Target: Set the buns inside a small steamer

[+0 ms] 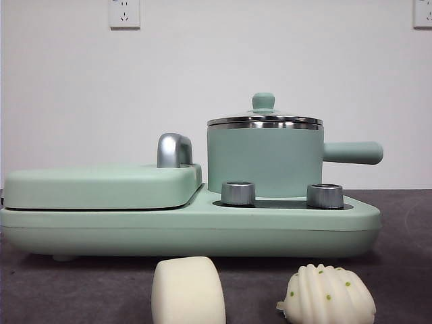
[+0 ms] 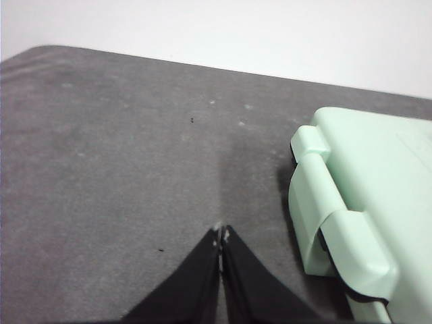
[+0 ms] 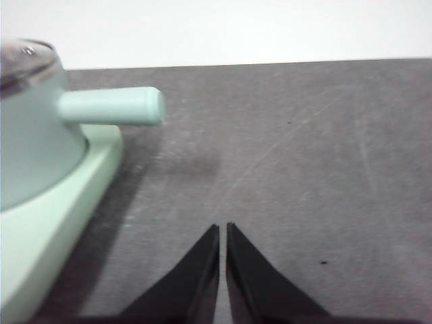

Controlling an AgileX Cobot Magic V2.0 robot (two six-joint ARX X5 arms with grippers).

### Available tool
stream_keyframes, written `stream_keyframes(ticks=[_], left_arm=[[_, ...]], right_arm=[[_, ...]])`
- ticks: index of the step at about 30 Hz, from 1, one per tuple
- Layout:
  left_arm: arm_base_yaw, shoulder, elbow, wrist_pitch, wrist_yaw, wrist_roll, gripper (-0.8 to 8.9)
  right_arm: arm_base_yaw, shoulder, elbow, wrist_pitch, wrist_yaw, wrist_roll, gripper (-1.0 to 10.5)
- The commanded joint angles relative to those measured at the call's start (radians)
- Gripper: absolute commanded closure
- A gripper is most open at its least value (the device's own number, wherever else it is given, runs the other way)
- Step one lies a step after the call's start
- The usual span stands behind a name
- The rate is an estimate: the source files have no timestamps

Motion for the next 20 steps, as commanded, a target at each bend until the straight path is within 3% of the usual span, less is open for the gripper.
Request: stream_keyframes(ticks=[1, 4, 13, 20], left_arm=[[-0.002, -0.002, -0.018, 0.006, 0.024, -0.071, 8.07], [-0.008, 0.003, -0.008, 0.022, 0.113, -0.074, 8.06], [-0.079, 0.113, 0.149, 0.016, 0.133, -0.163, 8.05], [-0.126, 0.306, 0.385, -0.086, 0.229, -0.166, 8.05]], right_arm=[[0.001, -0.002, -0.003, 0.014, -0.021, 0.115, 9.3], [0.001, -0.002, 0.005, 0.012, -0.09, 0.154, 9.3], [0.007, 0.012, 0.174, -0.068, -0.198, 0.325, 9.3], [0.014, 0.117, 0.444, -0.262, -0.255, 0.306, 9.3]])
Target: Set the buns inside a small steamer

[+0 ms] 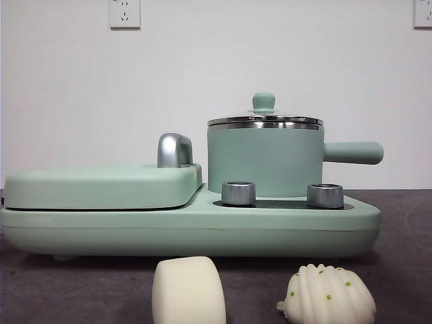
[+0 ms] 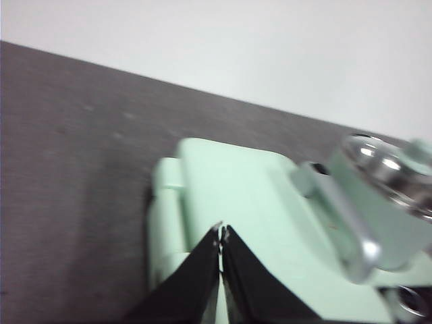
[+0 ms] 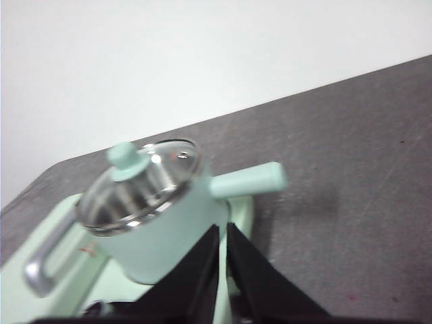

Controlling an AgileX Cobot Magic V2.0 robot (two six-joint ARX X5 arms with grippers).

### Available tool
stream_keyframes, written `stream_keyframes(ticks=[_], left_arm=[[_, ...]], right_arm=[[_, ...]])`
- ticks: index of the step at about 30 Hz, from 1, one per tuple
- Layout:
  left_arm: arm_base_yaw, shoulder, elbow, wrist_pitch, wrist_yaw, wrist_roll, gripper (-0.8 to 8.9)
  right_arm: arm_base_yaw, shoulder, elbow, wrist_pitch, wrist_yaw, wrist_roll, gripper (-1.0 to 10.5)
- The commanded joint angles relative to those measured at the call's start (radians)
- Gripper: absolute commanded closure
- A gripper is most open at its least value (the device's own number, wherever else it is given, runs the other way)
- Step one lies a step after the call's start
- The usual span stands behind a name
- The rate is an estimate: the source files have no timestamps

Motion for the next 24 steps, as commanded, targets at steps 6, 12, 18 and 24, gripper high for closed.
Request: stream_keyframes(ticks=[6, 12, 18, 24], left_arm=[[-0.031, 0.236, 0.321, -0.14, 0.153, 0.059, 8.05], [-0.053, 0.391, 0.517, -0.167, 0.334, 0.103, 8.05], [-0.092, 0.511, 0.679, -0.27, 0.444, 0.169, 8.05], [-0.126, 0.559, 0.727, -0.32, 0.447, 0.203, 8.05]], right_arm=[[0.003, 0.191, 0.312, -0.204, -0.15, -0.136, 9.3], [0.003, 0.351, 0.504, -0.322, -0.297, -0.278, 9.3], [0.003, 0.455, 0.598, -0.324, -0.457, -0.335, 9.3], [0.003, 0.484, 0.603, -0.315, -0.51, -0.344, 9.3]])
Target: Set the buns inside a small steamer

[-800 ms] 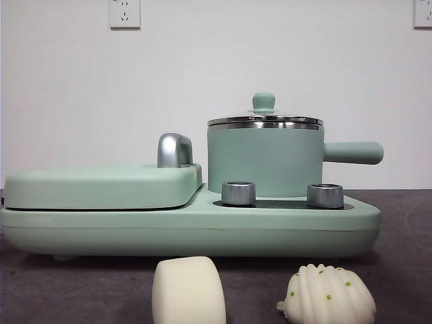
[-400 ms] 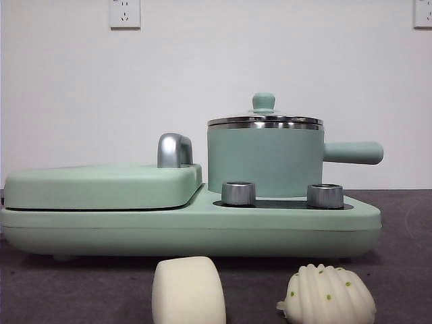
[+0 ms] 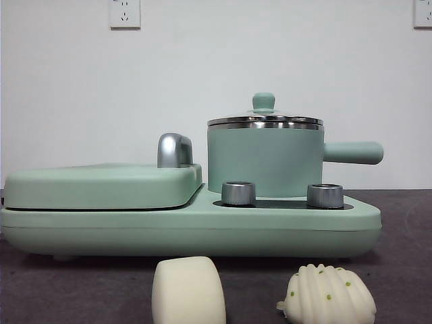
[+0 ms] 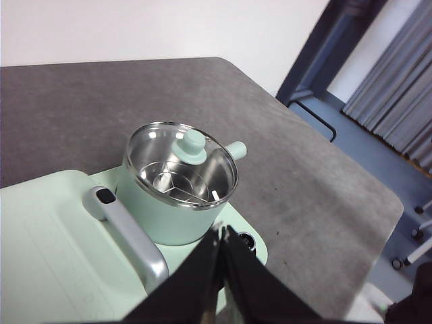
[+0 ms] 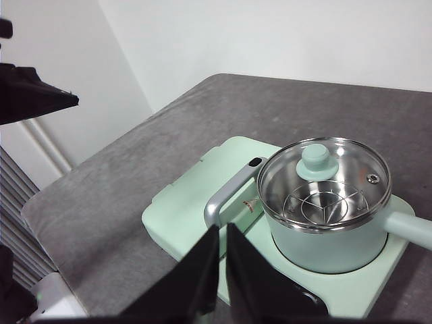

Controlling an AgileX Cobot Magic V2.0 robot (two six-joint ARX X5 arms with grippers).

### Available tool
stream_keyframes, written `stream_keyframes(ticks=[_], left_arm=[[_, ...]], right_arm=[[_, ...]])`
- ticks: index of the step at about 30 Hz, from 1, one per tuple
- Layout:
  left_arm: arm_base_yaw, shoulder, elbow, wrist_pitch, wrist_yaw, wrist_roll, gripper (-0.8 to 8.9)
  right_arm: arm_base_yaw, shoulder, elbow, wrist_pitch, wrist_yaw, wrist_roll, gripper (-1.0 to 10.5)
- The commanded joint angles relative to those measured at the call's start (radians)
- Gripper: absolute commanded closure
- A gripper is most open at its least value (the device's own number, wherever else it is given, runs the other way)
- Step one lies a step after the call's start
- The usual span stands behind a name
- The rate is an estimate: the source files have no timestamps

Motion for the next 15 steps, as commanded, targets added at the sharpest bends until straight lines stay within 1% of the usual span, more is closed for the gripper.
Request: stream_keyframes(ticks=[1, 3, 4, 6, 9, 11, 13, 15], left_arm=[[-0.007, 0.011, 0.021, 0.0, 0.007, 0.028, 8.03], [-0.007, 0.016, 0.021, -0.001, 0.007, 0.028, 7.62], [-0.007, 0.017, 0.021, -0.001, 0.007, 0.028, 7.17], [-0.007, 0.021, 0.021, 0.001, 0.007, 0.028, 6.18], [-0.007, 0.025, 0.021, 0.001, 0.007, 0.028, 4.42], [-0.007, 0.027, 0.021, 0.001, 0.006, 0.029, 3.28], [-0.007, 0.029, 0.021, 0.001, 0.006, 0.028, 2.58], [-0.007, 0.032, 0.021, 0.005, 0.006, 0.028, 2.44]], right_arm=[[0.003, 0.008, 0.015, 0.009, 0.004, -0.018, 9.3], [0.003, 0.008, 0.015, 0.01, 0.011, -0.018, 9.3], [0.003, 0.008, 0.015, 0.01, 0.012, -0.018, 9.2], [0.003, 0.008, 0.015, 0.01, 0.012, -0.019, 8.5], [0.003, 0.008, 0.015, 0.01, 0.013, -0.021, 6.1], [0.003, 0.008, 0.015, 0.01, 0.013, -0.021, 4.9], [0.003, 0.008, 0.015, 0.01, 0.012, -0.02, 4.5], [0.003, 0.008, 0.015, 0.01, 0.011, -0.02, 4.5]])
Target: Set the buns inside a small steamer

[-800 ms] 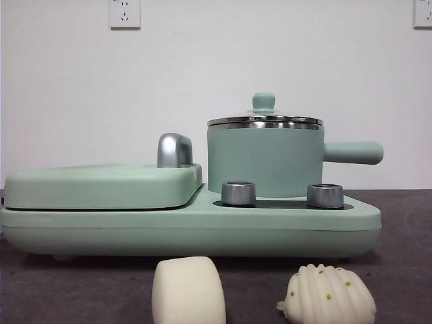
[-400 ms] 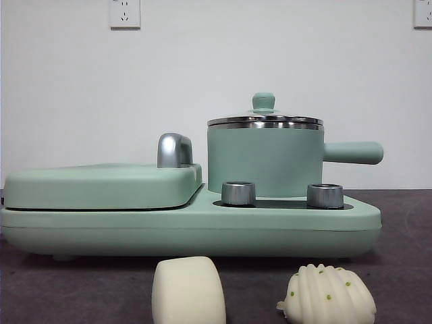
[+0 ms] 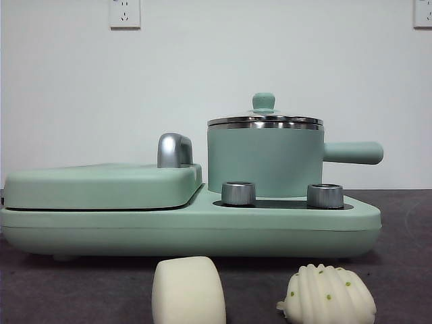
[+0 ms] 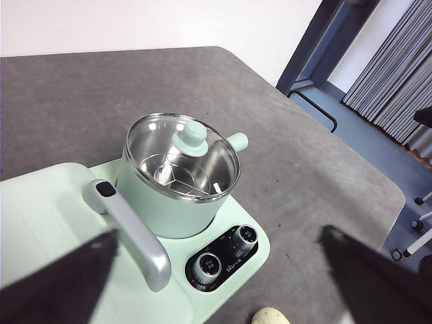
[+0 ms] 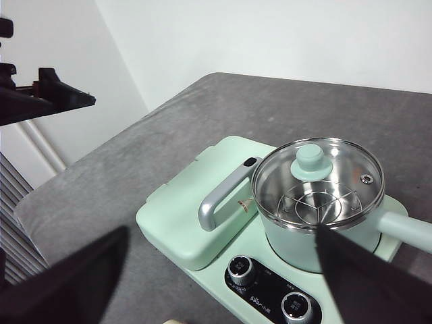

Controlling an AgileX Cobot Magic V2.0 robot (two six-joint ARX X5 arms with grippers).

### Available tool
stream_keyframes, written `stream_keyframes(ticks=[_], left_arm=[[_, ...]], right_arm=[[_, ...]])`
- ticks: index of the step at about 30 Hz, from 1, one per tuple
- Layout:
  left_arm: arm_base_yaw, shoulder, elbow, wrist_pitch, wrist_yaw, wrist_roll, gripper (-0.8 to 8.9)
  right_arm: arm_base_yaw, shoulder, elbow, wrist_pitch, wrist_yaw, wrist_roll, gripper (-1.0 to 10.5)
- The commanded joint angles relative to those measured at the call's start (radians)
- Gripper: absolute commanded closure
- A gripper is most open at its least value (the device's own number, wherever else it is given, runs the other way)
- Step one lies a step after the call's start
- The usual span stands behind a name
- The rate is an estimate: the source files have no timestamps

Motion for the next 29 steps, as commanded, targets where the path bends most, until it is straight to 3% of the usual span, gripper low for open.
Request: stream_keyframes(ticks=[1, 16, 29], left_arm=[[-0.003, 0.012, 0.021, 0.015, 0.005, 0.011, 2.47], [-0.012, 0.103, 0.059, -0.01, 0.006, -0.044, 2.51], [-0.077, 0.527, 0.434, -0.212, -0.019, -0.038, 2.56]], right_arm=[[0.003, 0.004, 0.015, 0.01, 0.003, -0.01, 4.5], [0.003, 0.004, 0.015, 0.01, 0.0, -0.006, 4.5], [0.003, 0.004, 0.015, 0.011, 0.0, -0.007, 4.5]])
